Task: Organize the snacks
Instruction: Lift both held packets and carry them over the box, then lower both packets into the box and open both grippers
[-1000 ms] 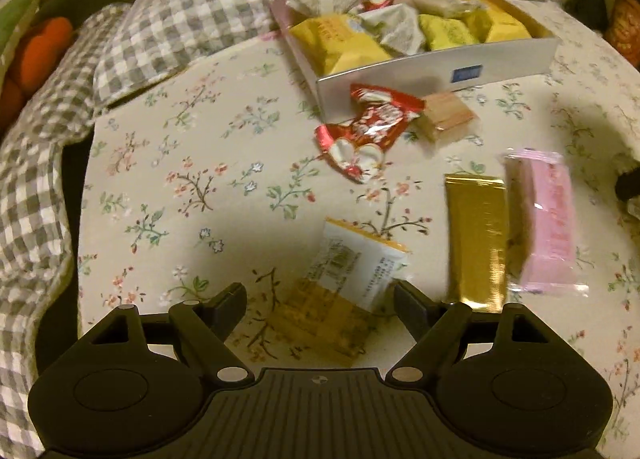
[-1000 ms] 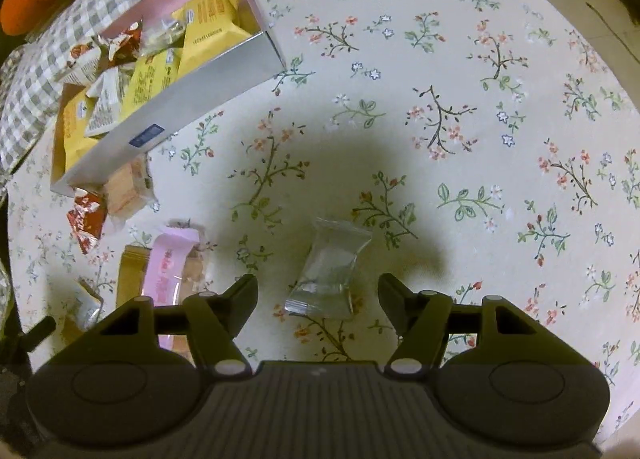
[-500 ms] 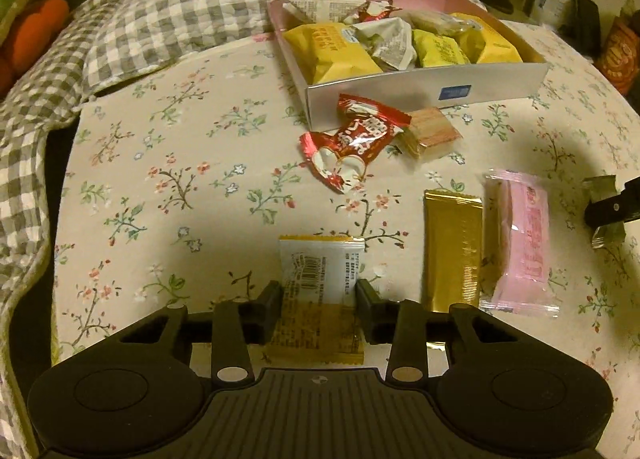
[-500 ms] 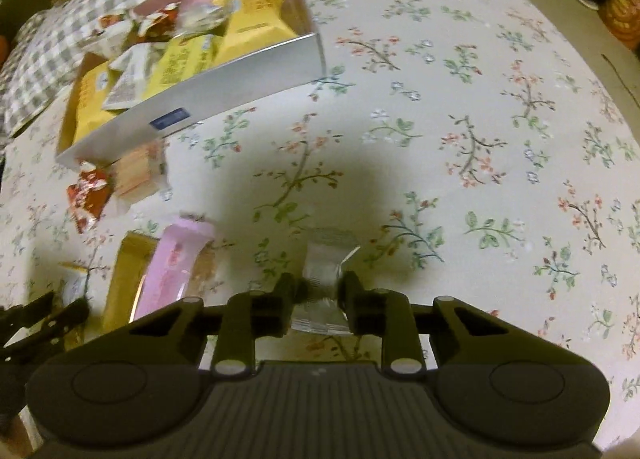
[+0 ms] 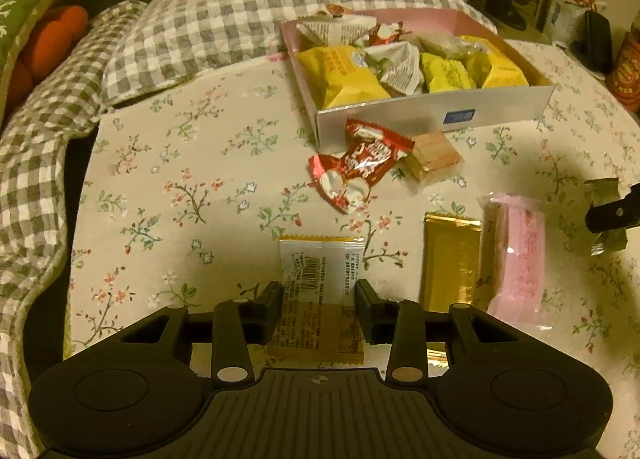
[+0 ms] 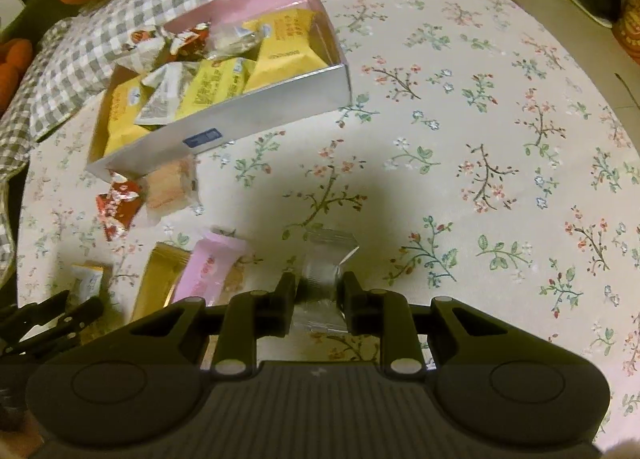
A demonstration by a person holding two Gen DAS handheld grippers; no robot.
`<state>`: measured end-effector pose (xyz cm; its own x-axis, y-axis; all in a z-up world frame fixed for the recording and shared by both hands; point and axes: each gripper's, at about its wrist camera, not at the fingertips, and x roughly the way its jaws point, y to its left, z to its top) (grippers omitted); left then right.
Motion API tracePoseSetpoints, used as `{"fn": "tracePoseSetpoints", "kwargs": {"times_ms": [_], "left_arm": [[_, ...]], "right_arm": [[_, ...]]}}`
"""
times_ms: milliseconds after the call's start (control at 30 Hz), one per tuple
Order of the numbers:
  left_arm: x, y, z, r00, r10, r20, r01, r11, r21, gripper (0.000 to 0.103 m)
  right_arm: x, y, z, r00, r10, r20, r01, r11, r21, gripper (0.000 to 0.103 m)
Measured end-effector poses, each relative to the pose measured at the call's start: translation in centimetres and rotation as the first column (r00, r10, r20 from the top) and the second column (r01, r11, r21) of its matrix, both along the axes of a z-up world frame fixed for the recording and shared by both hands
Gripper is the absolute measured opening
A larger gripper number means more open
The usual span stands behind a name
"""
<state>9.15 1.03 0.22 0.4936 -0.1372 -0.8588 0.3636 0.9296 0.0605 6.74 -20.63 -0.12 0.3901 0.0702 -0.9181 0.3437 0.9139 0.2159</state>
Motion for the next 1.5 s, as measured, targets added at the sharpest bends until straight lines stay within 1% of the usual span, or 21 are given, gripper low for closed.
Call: {"fn": "tracePoseSetpoints", "kwargs": {"times_ms": [167,333,633,867,1033,1200,1333,1433,1500], "left_arm": [[-0.2,-0.4,0.7,0.999,0.019,0.03,-0.019,1.0,-0.001,0.037],[-0.1,-0.2,1.2,0.998,0.044,0.041,-0.044,0.999,-0.012,0.037],[0.3,0.0,2.5,0.995,0.072,0.062,-0.068,0.996,-0.062,0.037],[0.7,-0.1,3.2,0.992,0.097,0.075,-0.089,0.991,-0.101,0.037],[1.6,-0.6,4.2,0.99,0.112,0.091,-0.097,0.984,-0.148,0.037],[3.1,-1.7,4.2,0.989,0.116,0.094,-0.102,0.984,-0.143,0.037],[4.5,-1.9,5.2,0.984,0.142,0.105,-0.12,0.973,-0.197,0.037],[5.7,-2.7,6.0,0.983,0.148,0.11,-0.115,0.96,-0.257,0.037],[6.7,-3.6,6.3,0.982,0.143,0.125,-0.103,0.954,-0.28,0.037]], "right_arm": [[0.1,0.7,0.3,1.0,0.028,0.006,-0.028,0.999,0.025,0.022],[0.1,1.2,1.4,0.997,0.06,0.046,-0.063,0.996,0.057,0.022],[0.7,-0.3,2.7,0.995,0.03,0.094,-0.038,0.996,0.084,0.022],[1.2,-1.7,2.8,0.995,-0.011,0.104,-0.002,0.991,0.131,0.022],[2.1,-2.3,3.4,0.989,-0.021,0.144,0.001,0.99,0.138,0.022],[2.8,-2.5,3.3,0.989,-0.016,0.149,-0.006,0.99,0.143,0.022],[3.8,-3.3,3.7,0.984,-0.026,0.174,0.0,0.989,0.149,0.022],[4.7,-4.1,4.1,0.973,-0.048,0.227,0.012,0.987,0.159,0.022],[5.5,-4.4,4.0,0.965,-0.06,0.255,0.014,0.984,0.176,0.022]]}}
